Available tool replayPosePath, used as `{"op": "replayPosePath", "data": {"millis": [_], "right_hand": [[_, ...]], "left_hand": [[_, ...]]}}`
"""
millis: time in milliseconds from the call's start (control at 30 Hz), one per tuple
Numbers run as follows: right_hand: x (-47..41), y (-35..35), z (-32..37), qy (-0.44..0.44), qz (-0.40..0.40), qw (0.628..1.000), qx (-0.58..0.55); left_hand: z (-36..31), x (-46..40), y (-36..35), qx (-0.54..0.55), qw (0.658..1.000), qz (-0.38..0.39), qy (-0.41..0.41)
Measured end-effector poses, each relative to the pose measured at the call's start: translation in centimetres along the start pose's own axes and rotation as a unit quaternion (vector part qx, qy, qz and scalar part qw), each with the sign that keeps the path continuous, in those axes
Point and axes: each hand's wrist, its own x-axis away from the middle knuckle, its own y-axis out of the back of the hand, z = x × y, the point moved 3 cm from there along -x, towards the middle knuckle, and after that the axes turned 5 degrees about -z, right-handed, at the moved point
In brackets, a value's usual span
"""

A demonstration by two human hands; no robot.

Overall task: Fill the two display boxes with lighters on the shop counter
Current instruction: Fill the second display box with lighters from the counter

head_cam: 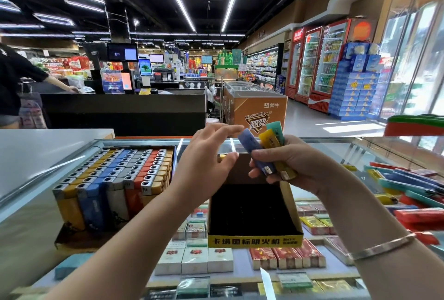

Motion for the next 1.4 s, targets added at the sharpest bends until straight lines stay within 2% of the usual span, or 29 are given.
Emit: {"op": "replayPosePath", "data": {"millis": [133,300,400,533,600,700,800,867,1067,1200,1400], "right_hand": [[0.0,-0.1,-0.1,0.008,0.044,0.999,0.011],[0.0,-0.1,-0.1,-0.017,0.062,0.998,0.008],[-0.1,-0.5,-0.3,-0.023,0.071,0.997,-0.009],[-0.1,-0.7,-0.3,-0.015,0.043,0.998,-0.049],[-0.2,-0.3,0.0,0.007,-0.006,0.997,-0.079],[0.0,1.4,0.7,0.104,-0.164,0.981,-0.026],[0.1,3.0,0.9,0.186,-0.332,0.913,0.149],[0.0,3.3,0.6,0.202,-0.371,0.881,0.214],[-0.8,2.6,-0.9,0.141,-0.289,0.913,0.251],[-1.2,1.8,-1.1,0.136,-0.261,0.903,0.314],[-1.2,1.6,-1.0,0.134,-0.259,0.899,0.326]], "left_hand": [[-0.3,0.0,-0.1,0.087,0.996,0.03,0.009],[-1.1,0.1,0.0,-0.052,0.992,0.03,-0.111],[-1.3,0.1,0.3,-0.062,0.992,0.002,-0.114],[-1.5,0.2,0.5,-0.079,0.987,0.025,-0.137],[-1.5,0.3,0.5,-0.045,0.992,0.037,-0.109],[-0.7,0.1,0.4,0.045,0.998,0.04,-0.01],[0.6,-0.1,0.4,0.048,0.997,0.04,0.054],[1.1,-0.1,0.3,0.012,0.997,0.044,0.055],[1.0,0.1,0.1,0.006,0.998,0.035,0.047],[0.6,0.2,-0.1,0.011,1.0,0.01,0.024],[0.6,0.4,-0.5,-0.099,0.995,0.002,-0.011]]}}
